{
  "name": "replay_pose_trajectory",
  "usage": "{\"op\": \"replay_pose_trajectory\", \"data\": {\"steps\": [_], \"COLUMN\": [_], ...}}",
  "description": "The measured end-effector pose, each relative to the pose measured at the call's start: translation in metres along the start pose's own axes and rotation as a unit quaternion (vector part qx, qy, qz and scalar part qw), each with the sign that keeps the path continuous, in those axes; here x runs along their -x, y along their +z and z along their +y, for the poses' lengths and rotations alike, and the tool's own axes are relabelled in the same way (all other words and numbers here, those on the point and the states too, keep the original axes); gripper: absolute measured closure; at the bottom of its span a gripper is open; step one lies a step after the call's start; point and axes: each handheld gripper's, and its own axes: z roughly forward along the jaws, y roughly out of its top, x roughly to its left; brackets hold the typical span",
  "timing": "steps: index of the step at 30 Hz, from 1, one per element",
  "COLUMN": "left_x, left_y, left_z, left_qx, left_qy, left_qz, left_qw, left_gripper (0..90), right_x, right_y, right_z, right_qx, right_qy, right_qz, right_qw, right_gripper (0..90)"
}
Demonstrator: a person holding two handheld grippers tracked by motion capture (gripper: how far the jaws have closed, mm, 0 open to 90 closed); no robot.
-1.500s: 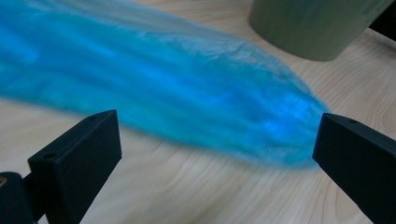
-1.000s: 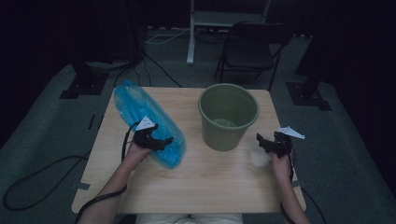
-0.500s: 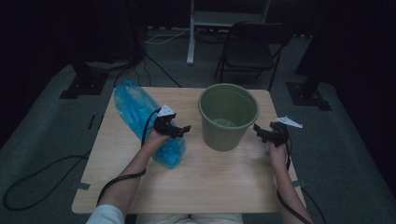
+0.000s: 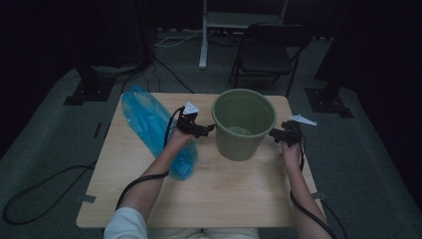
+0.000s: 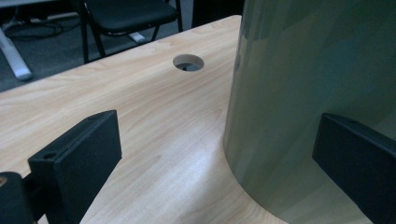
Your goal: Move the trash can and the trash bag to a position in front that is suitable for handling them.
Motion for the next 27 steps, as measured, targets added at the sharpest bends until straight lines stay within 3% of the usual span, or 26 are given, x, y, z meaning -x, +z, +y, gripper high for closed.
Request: {"op": "replay_pose_trajectory", "data": {"steps": [7, 14, 21, 27], "left_x": [0.008, 0.025, 0.037, 0.041], "left_y": [-0.005, -0.015, -0.026, -0.03], "left_z": [-0.004, -0.011, -0.018, -0.023], "left_qx": [-0.007, -0.022, -0.039, -0.042], "left_qy": [-0.004, 0.016, 0.035, 0.037], "left_qz": [-0.006, -0.008, -0.018, -0.029], "left_qw": [1.0, 0.9996, 0.9985, 0.998], "left_gripper": [1.7, 1.8, 1.7, 1.7], "right_x": [0.0, -0.003, -0.009, -0.01], "right_y": [-0.005, -0.016, -0.027, -0.028], "right_z": [-0.001, -0.006, -0.015, -0.017], "right_qx": [-0.003, -0.007, -0.015, -0.016], "right_qy": [0.003, -0.004, -0.014, -0.018], "right_qz": [0.01, 0.014, 0.048, 0.041], "right_qw": [0.9999, 0.9999, 0.9986, 0.9989], "right_gripper": [15.7, 16.2, 16.7, 11.7]}}
